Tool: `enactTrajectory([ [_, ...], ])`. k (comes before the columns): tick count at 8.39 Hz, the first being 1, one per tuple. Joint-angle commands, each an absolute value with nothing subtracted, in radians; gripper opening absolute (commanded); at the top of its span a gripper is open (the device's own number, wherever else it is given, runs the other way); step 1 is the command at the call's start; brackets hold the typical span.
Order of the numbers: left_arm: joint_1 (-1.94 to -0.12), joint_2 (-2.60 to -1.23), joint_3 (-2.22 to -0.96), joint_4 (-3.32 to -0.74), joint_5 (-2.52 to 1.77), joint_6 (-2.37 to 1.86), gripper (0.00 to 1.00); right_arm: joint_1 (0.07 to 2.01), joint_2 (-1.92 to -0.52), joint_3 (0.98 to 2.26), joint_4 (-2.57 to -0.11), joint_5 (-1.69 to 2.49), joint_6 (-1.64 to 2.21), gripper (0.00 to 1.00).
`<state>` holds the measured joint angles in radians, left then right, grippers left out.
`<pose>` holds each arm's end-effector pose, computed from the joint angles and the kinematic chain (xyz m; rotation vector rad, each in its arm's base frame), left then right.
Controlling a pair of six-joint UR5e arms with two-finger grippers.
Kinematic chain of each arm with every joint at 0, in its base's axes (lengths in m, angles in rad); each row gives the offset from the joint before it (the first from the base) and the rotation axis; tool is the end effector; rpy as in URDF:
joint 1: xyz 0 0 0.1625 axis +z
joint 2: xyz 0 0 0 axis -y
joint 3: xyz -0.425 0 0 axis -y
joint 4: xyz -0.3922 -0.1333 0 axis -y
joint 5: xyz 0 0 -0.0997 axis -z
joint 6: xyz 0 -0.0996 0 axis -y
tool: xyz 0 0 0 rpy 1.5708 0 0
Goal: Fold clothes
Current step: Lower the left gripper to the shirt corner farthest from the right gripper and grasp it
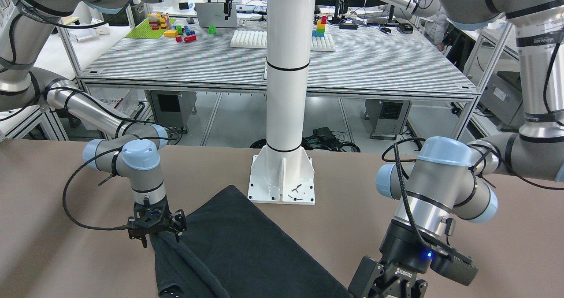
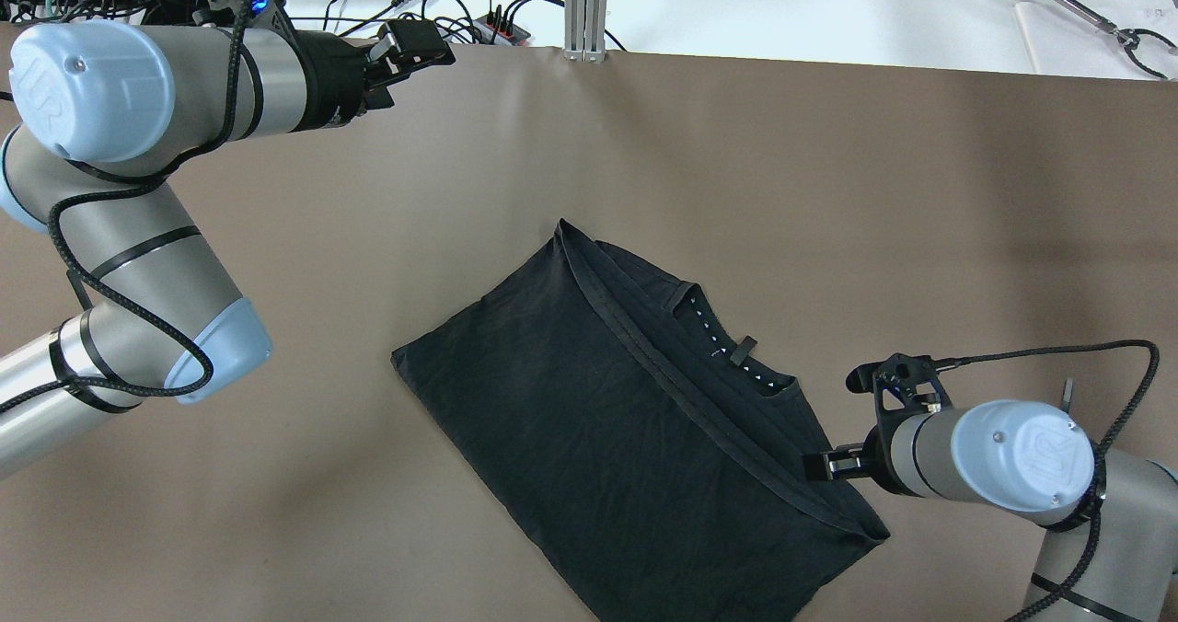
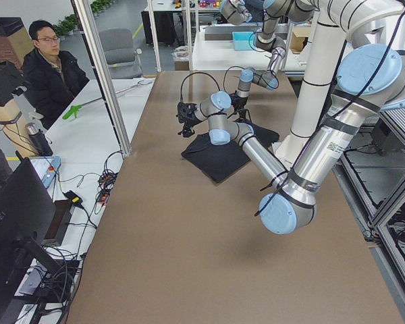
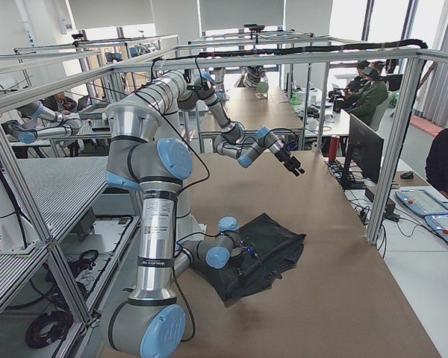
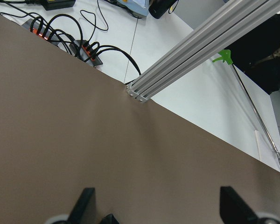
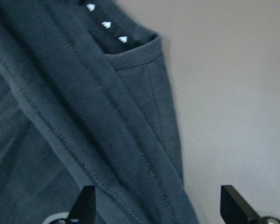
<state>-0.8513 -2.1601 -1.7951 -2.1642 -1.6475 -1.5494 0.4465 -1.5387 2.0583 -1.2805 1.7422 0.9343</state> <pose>0.3140 -0.5490 0.1486 0.5480 1.3288 -0.6320 -0.3953 -0.3182 0.3880 0.2783 -0.7777 -0.2485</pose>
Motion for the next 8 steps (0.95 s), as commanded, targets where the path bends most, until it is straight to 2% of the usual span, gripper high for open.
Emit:
enactTrajectory([
  [1,-0.850,-2.146,-1.749,-2.152,-1.647,-1.548,0.93,0.430,-1.528,2.060,-1.282,1.750,0.862,0.71],
  [2,-0.806,-2.102,-1.708,-2.152,-1.652,-1.548,0.93,0.439,-1.528,2.065,-1.282,1.752,0.861,0.77],
  [4,-0.706,-2.030,-1.709,-2.157,-1.644,-1.557,0.93,0.449,-1.517,2.083,-1.281,1.746,0.882,0.93],
  [8,-0.577,-1.927,-1.701,-2.164,-1.655,-1.597,0.78,0.497,-1.519,2.106,-1.281,1.746,0.885,0.94],
])
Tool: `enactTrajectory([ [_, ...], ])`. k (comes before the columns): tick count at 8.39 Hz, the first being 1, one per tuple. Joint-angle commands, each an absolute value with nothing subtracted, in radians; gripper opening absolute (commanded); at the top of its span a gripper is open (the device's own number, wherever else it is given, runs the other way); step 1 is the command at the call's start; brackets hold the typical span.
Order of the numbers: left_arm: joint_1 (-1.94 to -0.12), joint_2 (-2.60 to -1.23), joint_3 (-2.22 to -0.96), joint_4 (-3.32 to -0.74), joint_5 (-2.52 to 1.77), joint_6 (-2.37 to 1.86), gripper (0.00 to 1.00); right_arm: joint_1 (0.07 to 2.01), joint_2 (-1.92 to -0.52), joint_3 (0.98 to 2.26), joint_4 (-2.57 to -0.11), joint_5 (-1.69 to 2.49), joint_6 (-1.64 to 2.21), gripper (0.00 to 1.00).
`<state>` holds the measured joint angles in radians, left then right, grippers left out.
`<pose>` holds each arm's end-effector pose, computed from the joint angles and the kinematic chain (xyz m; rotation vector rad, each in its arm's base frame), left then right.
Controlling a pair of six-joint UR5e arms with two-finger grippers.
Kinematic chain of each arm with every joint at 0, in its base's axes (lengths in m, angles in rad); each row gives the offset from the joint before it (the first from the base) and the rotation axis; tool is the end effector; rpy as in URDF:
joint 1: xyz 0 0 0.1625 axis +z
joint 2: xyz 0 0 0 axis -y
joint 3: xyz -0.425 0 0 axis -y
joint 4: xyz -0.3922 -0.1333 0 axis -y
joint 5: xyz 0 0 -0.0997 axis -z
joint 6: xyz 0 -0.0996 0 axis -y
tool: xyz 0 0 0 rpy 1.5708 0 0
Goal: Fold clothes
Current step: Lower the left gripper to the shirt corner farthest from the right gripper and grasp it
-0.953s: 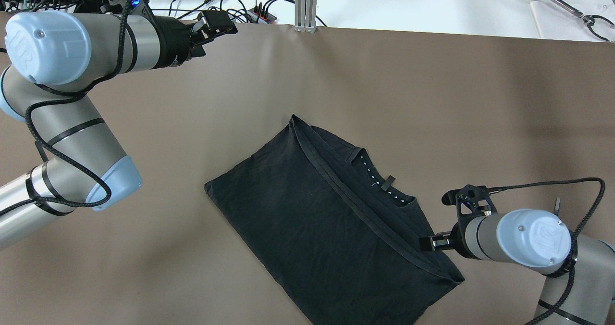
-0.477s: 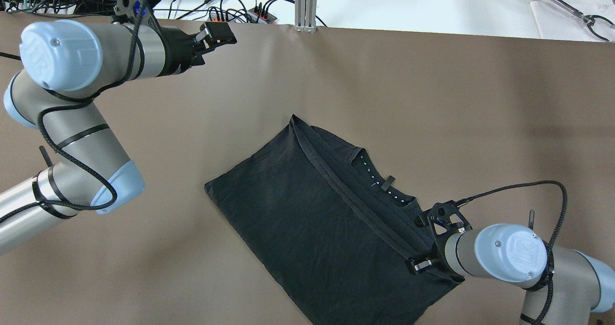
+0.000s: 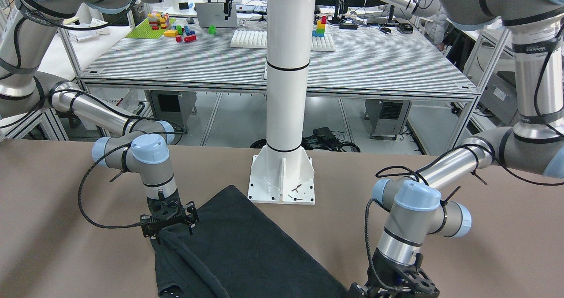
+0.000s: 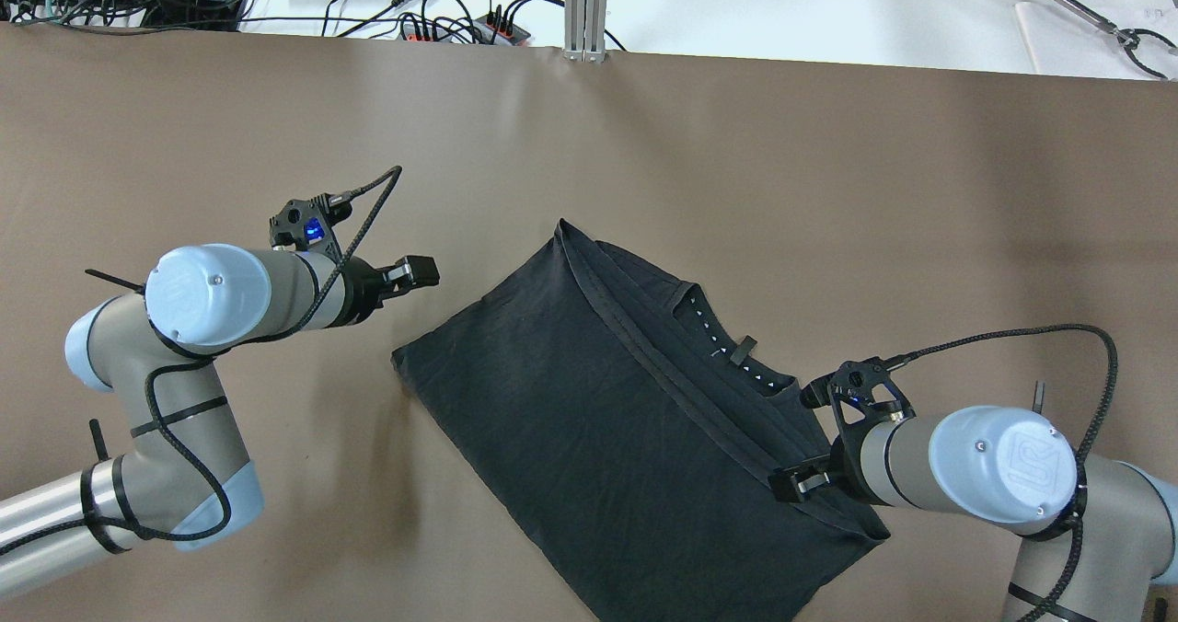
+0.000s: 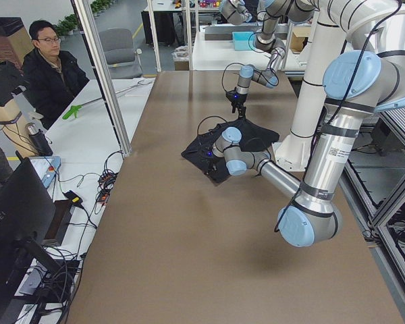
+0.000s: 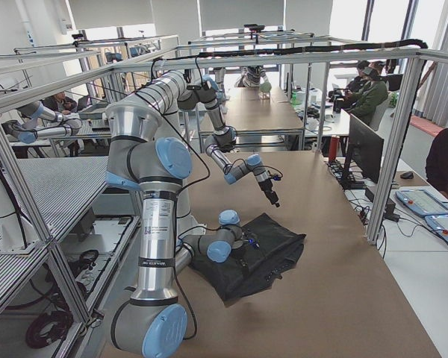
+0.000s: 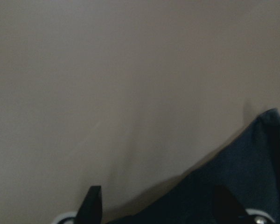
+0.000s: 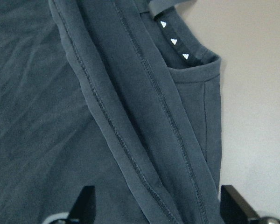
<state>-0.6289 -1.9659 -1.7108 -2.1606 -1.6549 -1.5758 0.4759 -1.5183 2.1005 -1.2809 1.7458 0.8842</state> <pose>0.4388 -0.4737 0.3076 0.2771 1.1070 -0.5174 -0.3816 -0.3272 0.3580 0.3418 -0.8194 -0.2730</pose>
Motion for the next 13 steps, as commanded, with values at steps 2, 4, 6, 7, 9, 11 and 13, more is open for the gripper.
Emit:
enactTrajectory([
  [2,-0.563,-1.937,-1.701,-2.164,-1.655,-1.633,0.73,0.500,-1.522,2.108,-1.281,1.746,0.885,0.94],
  [4,-0.531,-1.930,-1.701,-2.164,-1.654,-1.654,0.70,0.500,-1.523,2.109,-1.281,1.746,0.890,0.94],
  [6,-0.528,-1.925,-1.700,-2.166,-1.654,-1.655,0.69,0.500,-1.523,2.109,-1.281,1.746,0.902,0.94],
  [7,-0.528,-1.925,-1.697,-2.166,-1.655,-1.655,0.65,0.500,-1.525,2.112,-1.281,1.746,0.903,0.94],
  [9,-0.526,-1.922,-1.692,-2.164,-1.655,-1.669,0.54,0.500,-1.523,2.112,-1.281,1.746,0.920,0.94],
  [11,-0.526,-1.922,-1.694,-2.164,-1.657,-1.686,0.40,0.500,-1.523,2.112,-1.281,1.746,0.922,0.94],
  [13,-0.529,-1.916,-1.701,-2.160,-1.670,-1.680,0.00,0.500,-1.523,2.112,-1.281,1.746,0.937,0.94],
])
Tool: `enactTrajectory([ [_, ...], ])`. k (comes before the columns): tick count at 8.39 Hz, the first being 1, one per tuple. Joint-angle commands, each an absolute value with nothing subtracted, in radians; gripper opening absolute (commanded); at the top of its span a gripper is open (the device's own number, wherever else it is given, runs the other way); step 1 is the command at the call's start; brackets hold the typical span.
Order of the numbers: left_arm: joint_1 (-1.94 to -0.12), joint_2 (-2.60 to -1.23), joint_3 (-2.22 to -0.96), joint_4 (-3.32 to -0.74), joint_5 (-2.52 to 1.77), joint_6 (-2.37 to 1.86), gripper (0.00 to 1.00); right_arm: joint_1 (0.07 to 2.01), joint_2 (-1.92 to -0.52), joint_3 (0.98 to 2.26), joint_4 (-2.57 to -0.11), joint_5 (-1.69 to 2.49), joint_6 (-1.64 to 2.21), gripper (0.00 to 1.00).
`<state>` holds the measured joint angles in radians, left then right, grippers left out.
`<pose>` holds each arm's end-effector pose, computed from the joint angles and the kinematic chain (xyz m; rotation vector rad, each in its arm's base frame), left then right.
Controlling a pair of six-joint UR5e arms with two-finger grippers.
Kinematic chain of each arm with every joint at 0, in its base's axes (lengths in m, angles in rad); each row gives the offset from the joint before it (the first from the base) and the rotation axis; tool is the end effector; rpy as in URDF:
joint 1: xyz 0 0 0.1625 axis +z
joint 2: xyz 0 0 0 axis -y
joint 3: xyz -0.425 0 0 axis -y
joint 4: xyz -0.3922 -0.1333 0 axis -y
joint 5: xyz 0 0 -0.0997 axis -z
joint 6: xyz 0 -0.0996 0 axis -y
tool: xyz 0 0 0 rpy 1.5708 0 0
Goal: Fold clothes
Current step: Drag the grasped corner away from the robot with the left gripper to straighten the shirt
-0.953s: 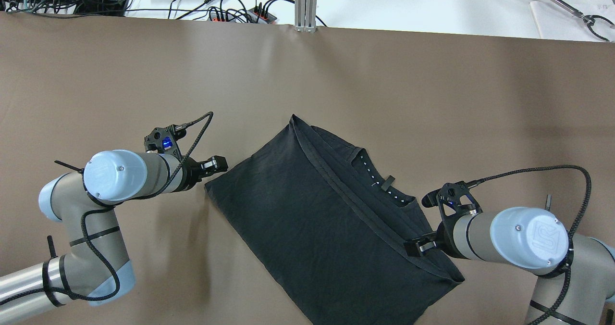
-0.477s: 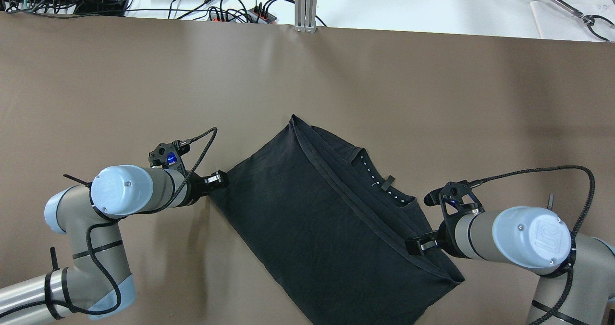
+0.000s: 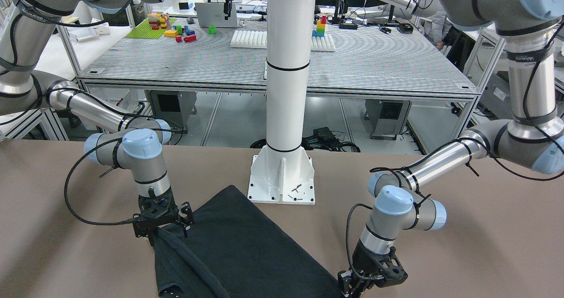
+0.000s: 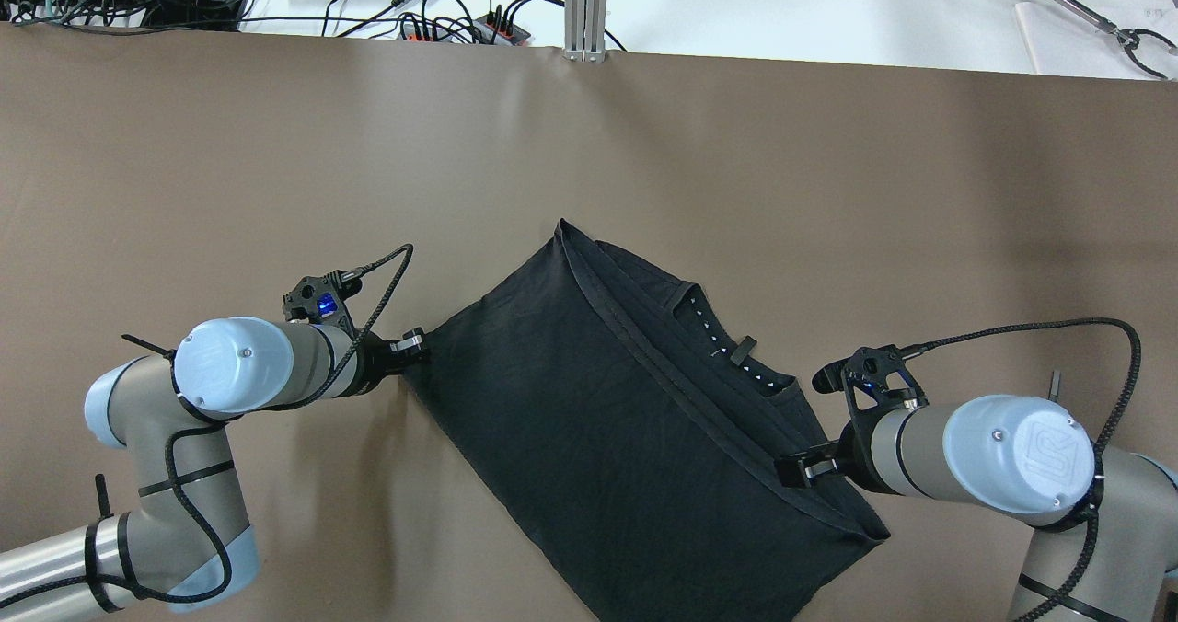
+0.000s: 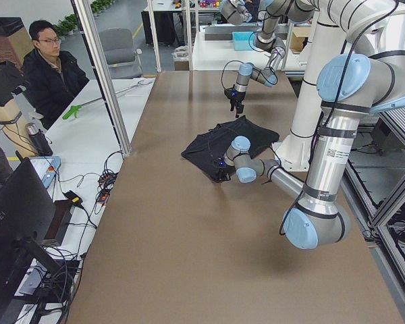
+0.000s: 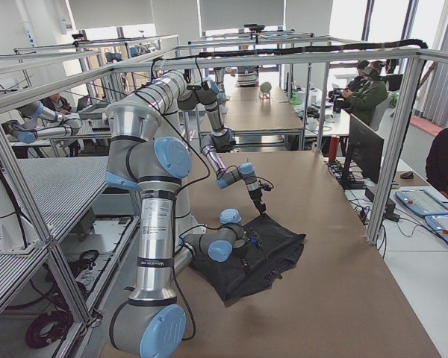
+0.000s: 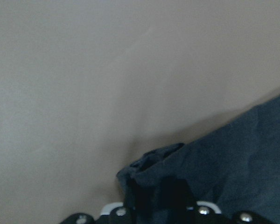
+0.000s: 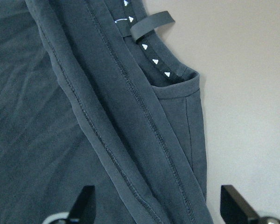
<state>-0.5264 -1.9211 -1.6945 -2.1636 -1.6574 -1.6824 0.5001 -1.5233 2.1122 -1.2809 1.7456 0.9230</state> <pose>0.4819 -0.4243 0.3433 0.1449 1.0734 -0.5293 -0.3704 -0.3346 0.3550 0.3393 -0.8263 -0.2146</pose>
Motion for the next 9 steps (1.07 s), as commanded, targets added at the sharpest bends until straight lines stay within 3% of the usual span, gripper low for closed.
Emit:
enactTrajectory([
  [1,-0.540,-1.905,-1.732,-2.155,-1.721,-1.675,0.00,0.500,-1.520,2.114,-1.281,1.746,0.965,0.94],
  [5,-0.668,-1.955,-1.668,-2.149,-1.776,-1.577,0.00,0.499,-1.517,2.117,-1.281,1.747,0.999,0.94],
  [8,-0.823,-2.280,-1.336,-2.157,-1.848,-1.503,0.00,0.500,-1.519,2.115,-1.281,1.747,0.999,0.94],
  [9,-0.865,-2.460,-1.164,-2.158,-1.865,-1.494,0.00,0.500,-1.520,2.117,-1.281,1.747,0.999,0.94],
])
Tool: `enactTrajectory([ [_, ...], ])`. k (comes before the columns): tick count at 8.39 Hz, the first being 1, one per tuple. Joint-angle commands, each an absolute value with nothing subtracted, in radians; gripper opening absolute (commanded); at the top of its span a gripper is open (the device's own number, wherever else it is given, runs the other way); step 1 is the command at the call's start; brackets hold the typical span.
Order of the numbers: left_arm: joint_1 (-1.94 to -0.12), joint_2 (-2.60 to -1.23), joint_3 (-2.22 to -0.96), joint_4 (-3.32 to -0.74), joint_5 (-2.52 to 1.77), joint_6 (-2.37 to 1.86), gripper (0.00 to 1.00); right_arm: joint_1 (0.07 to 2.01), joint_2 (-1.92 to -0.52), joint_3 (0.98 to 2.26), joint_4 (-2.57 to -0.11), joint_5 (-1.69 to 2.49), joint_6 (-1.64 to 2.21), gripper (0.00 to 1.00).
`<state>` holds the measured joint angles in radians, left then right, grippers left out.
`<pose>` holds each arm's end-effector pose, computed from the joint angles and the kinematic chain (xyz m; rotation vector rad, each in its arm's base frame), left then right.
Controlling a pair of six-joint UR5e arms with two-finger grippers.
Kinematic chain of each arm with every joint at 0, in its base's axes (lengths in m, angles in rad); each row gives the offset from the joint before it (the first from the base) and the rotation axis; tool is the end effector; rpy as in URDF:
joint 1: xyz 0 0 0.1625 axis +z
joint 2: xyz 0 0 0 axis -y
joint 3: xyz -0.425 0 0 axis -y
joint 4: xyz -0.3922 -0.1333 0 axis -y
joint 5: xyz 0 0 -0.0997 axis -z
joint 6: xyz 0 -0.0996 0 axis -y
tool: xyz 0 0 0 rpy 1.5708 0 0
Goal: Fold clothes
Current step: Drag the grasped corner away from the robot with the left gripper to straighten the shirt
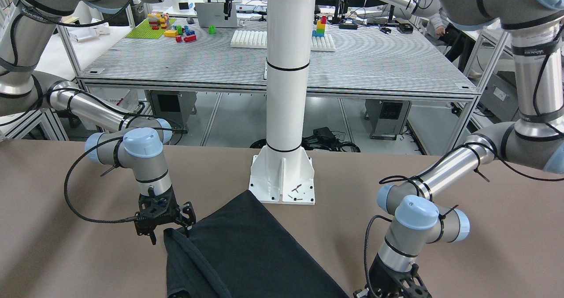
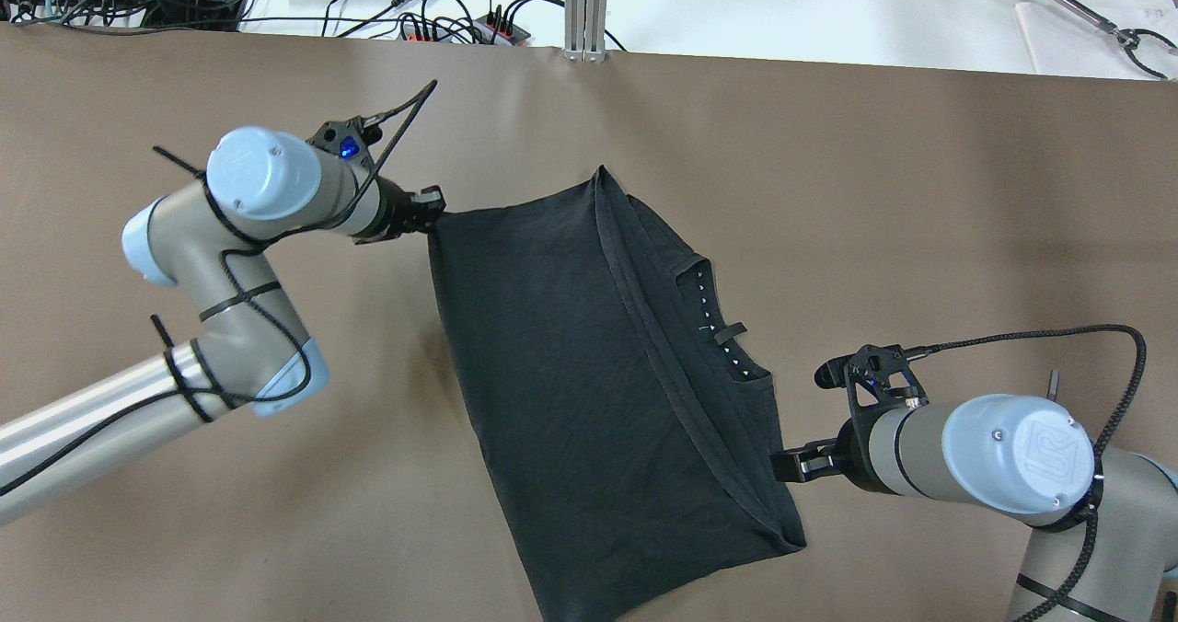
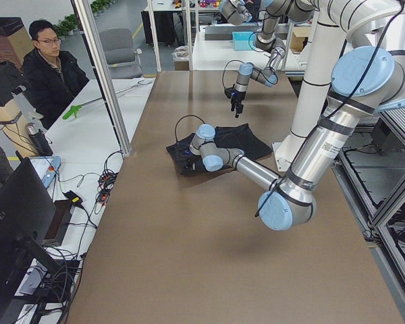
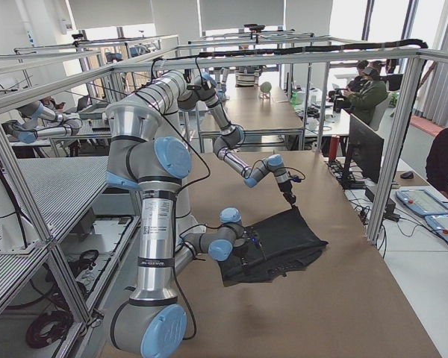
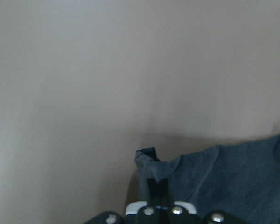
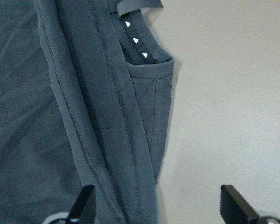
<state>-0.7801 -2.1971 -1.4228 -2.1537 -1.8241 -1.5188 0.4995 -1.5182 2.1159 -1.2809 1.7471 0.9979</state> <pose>0.4428 -0.5905 0.2863 0.2196 1.0706 -0.5211 -0.3707 -0.3342 0.3508 0.3110 -0.8457 -0.1466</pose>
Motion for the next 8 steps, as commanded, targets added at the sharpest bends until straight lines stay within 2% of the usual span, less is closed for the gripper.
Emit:
enactTrajectory([
  [1,-0.879,-2.612,-0.997,-2.167,-1.865,-1.483,0.00,0.500,-1.520,2.117,-1.281,1.746,0.999,0.94],
  [2,-0.879,-2.725,-0.842,-2.218,-1.847,-1.453,0.00,0.500,-1.520,2.115,-1.281,1.746,1.003,0.94],
  [3,-0.879,-2.743,-0.792,-2.267,-1.833,-1.450,0.00,0.500,-1.519,2.114,-1.281,1.746,1.003,0.94],
  [4,-0.879,-2.741,-0.792,-2.270,-1.833,-1.448,0.25,0.499,-1.517,2.114,-1.281,1.746,1.003,0.94],
  [5,-0.879,-2.738,-0.796,-2.272,-1.832,-1.431,0.94,0.499,-1.516,2.111,-1.281,1.746,1.003,0.94],
  [6,-0.879,-2.729,-0.798,-2.272,-1.832,-1.427,0.94,0.497,-1.499,2.105,-1.284,1.743,1.003,0.94],
  [8,-0.885,-2.667,-0.868,-2.272,-1.832,-1.422,0.94,0.483,-1.361,2.071,-1.398,1.738,1.079,0.94],
])
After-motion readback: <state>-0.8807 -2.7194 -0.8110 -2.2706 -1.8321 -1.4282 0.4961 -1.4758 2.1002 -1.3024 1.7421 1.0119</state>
